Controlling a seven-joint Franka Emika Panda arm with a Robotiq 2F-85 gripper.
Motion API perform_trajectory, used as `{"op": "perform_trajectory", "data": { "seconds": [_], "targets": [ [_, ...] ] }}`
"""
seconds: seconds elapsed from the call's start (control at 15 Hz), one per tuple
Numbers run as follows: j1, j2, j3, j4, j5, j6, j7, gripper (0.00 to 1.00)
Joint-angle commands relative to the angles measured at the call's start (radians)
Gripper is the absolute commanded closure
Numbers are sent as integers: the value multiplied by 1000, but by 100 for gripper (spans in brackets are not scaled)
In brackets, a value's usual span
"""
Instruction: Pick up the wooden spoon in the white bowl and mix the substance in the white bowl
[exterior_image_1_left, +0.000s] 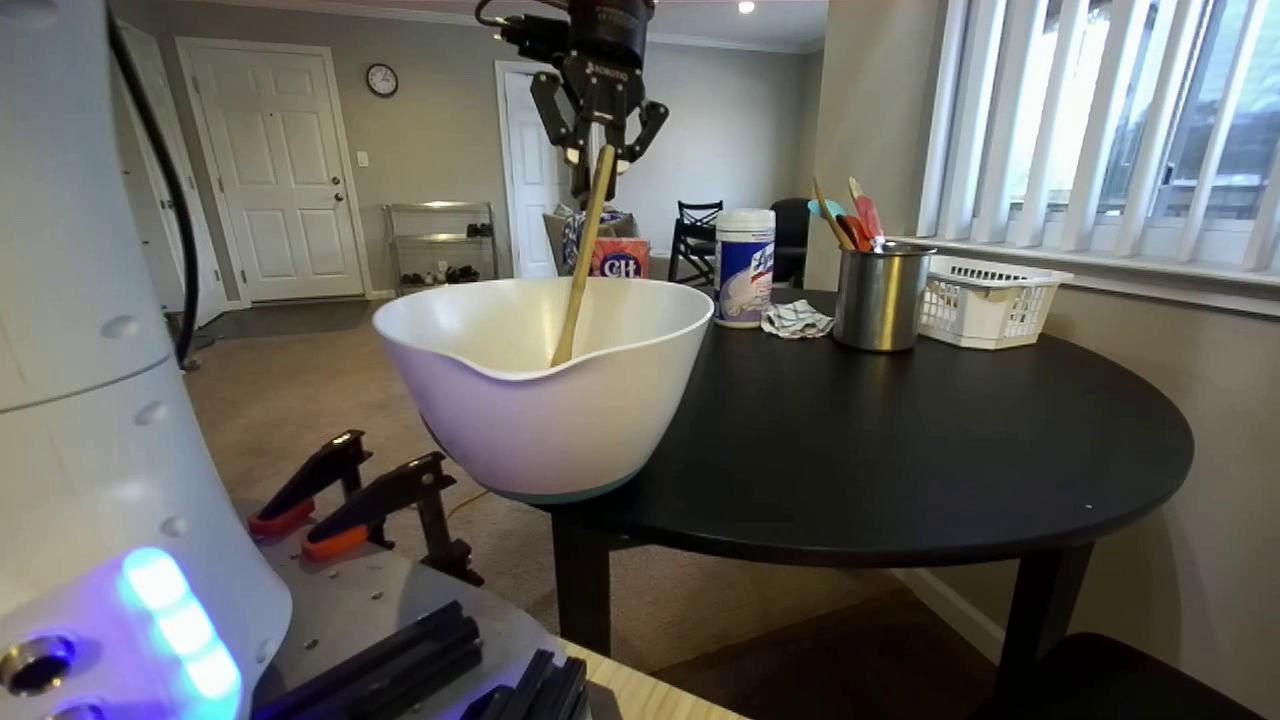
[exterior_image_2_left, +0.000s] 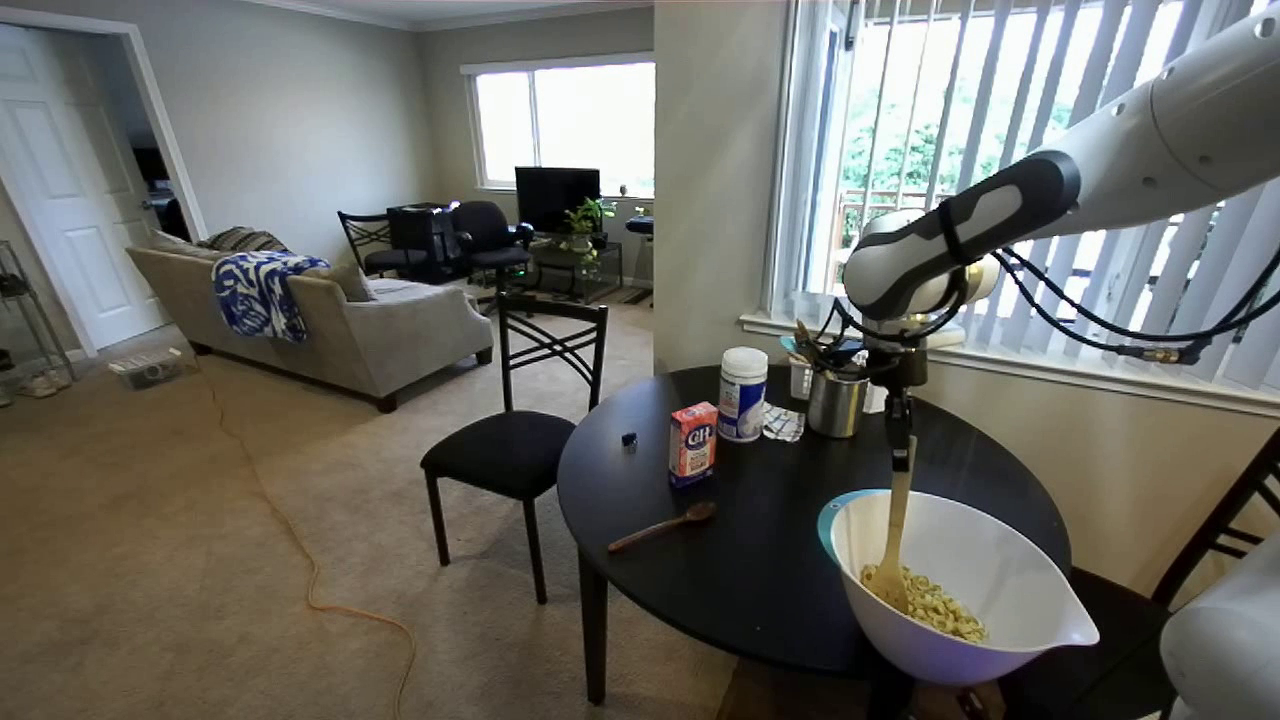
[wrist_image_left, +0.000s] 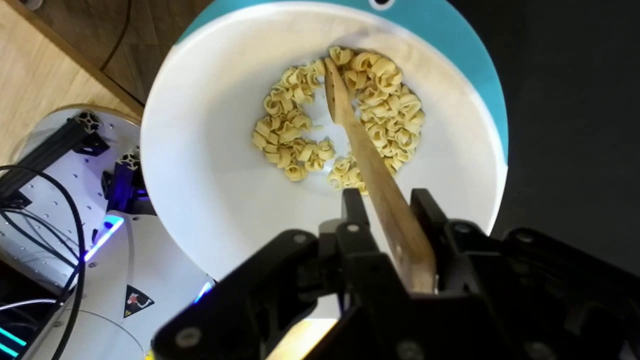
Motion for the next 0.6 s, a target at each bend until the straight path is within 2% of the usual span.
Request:
{"op": "perform_trajectory", "data": {
  "seconds": [0.0,0.4,0.47,0.53],
  "targets": [
    [-21,-1,-17,-26,39,72,-26,38],
    [-42,-2,-50,-43,96,177,-28,2],
    [-37,13,-40,-15,51,126,-2,19],
    [-40,13,-44,-17,59,135,-2,13]
  ]
}}
